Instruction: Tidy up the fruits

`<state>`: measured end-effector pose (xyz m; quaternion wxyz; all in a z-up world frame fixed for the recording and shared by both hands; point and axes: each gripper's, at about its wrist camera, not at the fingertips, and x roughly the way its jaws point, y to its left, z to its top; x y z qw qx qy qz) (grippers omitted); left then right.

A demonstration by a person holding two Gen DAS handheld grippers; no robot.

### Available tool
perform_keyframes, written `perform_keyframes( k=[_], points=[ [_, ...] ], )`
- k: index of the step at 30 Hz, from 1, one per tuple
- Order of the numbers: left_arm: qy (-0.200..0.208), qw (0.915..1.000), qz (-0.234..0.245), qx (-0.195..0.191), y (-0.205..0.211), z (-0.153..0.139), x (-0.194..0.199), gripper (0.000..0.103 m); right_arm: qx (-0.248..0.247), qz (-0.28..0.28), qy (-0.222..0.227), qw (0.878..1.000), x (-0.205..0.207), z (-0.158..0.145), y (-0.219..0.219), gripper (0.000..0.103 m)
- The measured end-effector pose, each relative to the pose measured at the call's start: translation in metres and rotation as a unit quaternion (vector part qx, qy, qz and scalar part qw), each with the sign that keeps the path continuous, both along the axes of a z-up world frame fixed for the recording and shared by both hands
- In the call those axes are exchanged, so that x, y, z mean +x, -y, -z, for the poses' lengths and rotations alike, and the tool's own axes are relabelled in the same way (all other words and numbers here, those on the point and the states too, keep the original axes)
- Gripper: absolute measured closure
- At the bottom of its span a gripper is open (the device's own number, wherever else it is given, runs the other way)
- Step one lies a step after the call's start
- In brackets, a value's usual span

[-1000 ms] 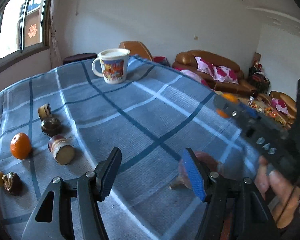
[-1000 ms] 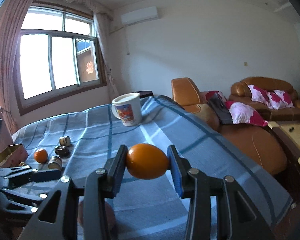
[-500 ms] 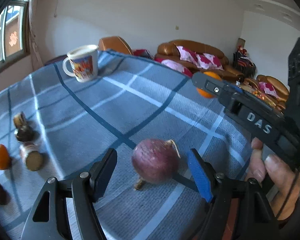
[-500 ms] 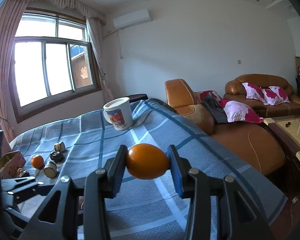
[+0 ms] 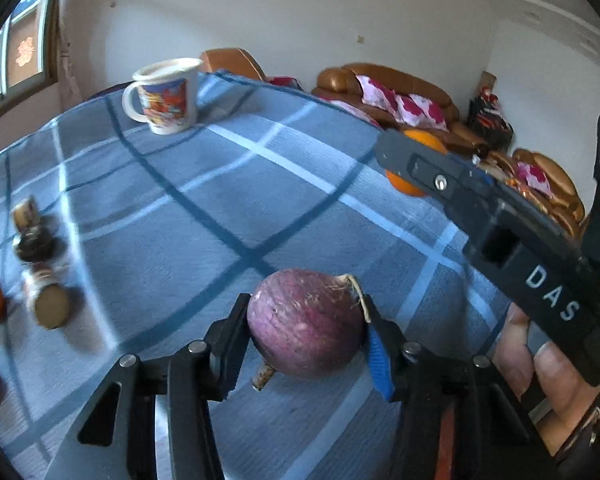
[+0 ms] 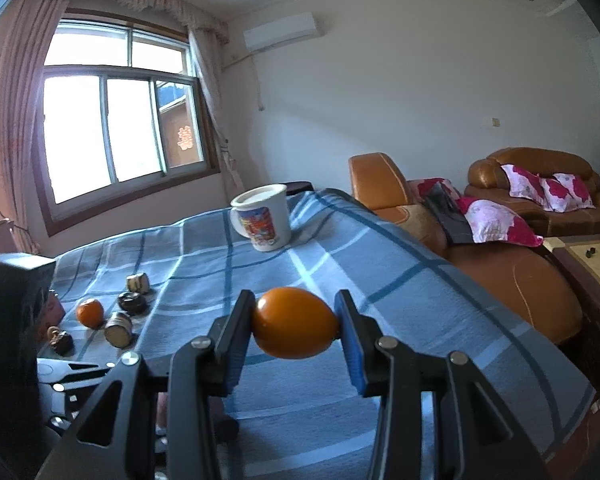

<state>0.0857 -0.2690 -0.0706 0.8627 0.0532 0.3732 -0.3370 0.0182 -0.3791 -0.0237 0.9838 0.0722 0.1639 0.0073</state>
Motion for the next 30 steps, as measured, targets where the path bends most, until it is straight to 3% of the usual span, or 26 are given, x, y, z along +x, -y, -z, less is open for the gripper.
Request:
perform_keyframes(
  k=[8,16,24,30],
  points=[
    [0.052,0.9954,-0.078,-0.018,-0.075,-0.034,-0.003,0.05,-0.017,-0.059,0.01,0.998,0.009,-0.016,-0.051,0.059],
    [0.092,0.9813,-0.167,-0.025,-0.15,-0.053,-0.007,0.05,-0.037,-0.144,0.019,0.989,0.022,-0.033,-0.123,0.059],
    [0.13,0.9666,-0.22,-0.019,-0.196,-0.065,-0.016,0.05,-0.06,-0.203,0.03,0.977,0.035,-0.044,-0.182,0.059],
    [0.129,0.9602,-0.246,-0.028,-0.224,-0.066,-0.019,0.05,-0.071,-0.229,0.032,0.97,0.042,-0.049,-0.213,0.059]
  ],
)
